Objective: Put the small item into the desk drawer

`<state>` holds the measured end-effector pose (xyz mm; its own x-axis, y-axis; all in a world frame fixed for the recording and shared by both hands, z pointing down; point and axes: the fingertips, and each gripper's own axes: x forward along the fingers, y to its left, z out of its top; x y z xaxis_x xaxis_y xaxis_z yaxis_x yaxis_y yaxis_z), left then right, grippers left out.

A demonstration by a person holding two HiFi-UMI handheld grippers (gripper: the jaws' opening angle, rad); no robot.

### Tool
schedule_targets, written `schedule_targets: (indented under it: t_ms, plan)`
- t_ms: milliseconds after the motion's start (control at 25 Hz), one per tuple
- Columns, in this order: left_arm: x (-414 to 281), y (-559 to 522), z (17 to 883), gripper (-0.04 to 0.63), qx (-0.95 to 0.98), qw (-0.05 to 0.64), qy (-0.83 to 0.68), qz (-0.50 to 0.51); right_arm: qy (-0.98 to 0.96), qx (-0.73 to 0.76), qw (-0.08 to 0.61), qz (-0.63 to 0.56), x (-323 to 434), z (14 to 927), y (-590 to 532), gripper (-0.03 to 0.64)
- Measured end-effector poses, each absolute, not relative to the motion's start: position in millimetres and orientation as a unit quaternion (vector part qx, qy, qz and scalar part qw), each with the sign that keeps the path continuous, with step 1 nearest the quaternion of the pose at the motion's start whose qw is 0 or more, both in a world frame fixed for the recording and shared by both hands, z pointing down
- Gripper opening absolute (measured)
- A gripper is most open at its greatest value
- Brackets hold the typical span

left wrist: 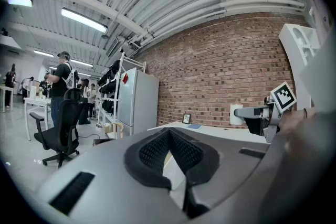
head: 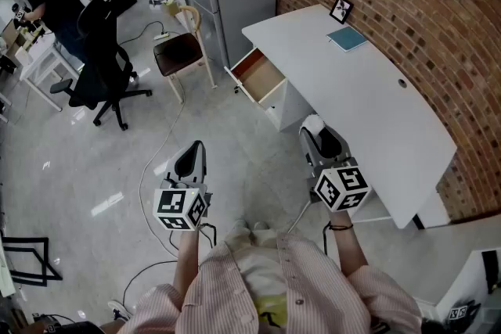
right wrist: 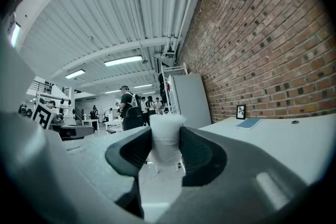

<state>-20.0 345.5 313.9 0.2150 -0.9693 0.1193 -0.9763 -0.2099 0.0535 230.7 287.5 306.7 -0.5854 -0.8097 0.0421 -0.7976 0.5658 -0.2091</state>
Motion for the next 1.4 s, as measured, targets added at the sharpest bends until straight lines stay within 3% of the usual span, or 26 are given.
schedule_targets:
  t_ms: [840,1400]
  plan:
    - [-23.1,335.1,332.6,-0.002,0.763,0.084,-0.640,0.029,0.896,-0.424,0.029,-0.129,217.0,335.2,267.4,0.166]
    - [-63.5,227.4,356.7,-0.002,0.775,0.110,-0.622,0.028,0.885,-0.440,0.006,-0.151,171.9,362.2,169.0,0.166]
